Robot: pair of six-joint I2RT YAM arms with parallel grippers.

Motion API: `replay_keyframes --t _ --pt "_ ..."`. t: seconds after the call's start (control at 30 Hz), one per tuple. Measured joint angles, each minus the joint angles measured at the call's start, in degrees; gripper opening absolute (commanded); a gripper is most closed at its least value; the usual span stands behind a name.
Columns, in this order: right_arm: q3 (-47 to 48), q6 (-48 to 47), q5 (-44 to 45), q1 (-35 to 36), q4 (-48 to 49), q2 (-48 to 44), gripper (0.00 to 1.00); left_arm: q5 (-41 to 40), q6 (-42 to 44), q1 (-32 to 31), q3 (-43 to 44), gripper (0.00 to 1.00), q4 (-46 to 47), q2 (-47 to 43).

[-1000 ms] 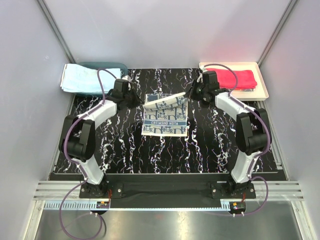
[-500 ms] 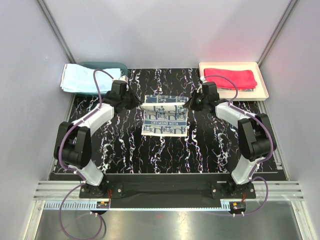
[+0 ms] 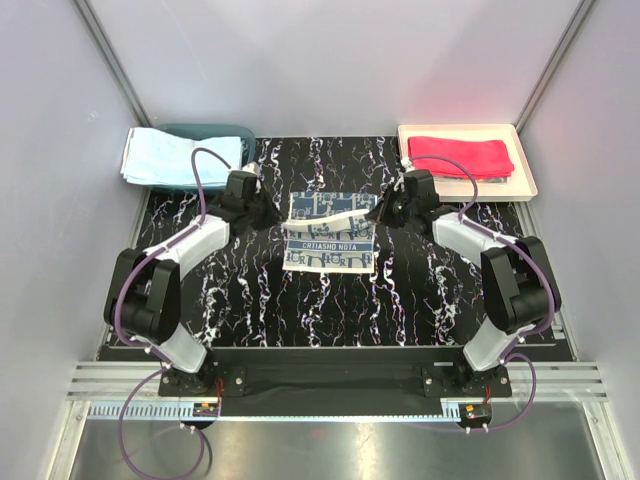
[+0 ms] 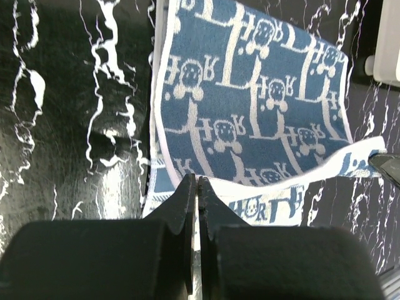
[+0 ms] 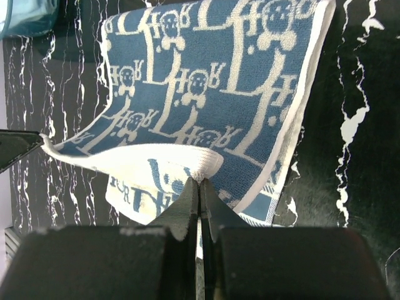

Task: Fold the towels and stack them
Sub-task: Fold the towel

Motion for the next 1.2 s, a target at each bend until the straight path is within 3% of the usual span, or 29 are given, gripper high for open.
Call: replay_keyframes --t 0.57,0.9,0.93,1.07,1.2 --pt "-7.34 1.25 1.88 2.08 1.62 -2.16 0.00 -0.39 0.39 -1.36 -4.42 0.00 0.61 -0.57" --pt "-12.68 2.12 1.81 2.08 5.38 -5.07 0.22 -0.35 0.39 -2.40 -8.41 0.00 2.86 -0.92" --pt "-13.42 2.23 1.81 2.08 5.44 -5.20 0.29 -0.33 0.39 -2.62 -8.85 0.00 2.99 -0.92" --pt "-16.11 2.62 1.73 2.08 5.73 -6.16 0.40 -0.33 0.39 -3.43 -10.45 0.00 3.80 -0.90" --pt "-18.12 3.08 1.86 2.08 5.64 -8.94 0.44 -0.33 0.39 -3.72 -11.98 0.00 5.05 -0.87"
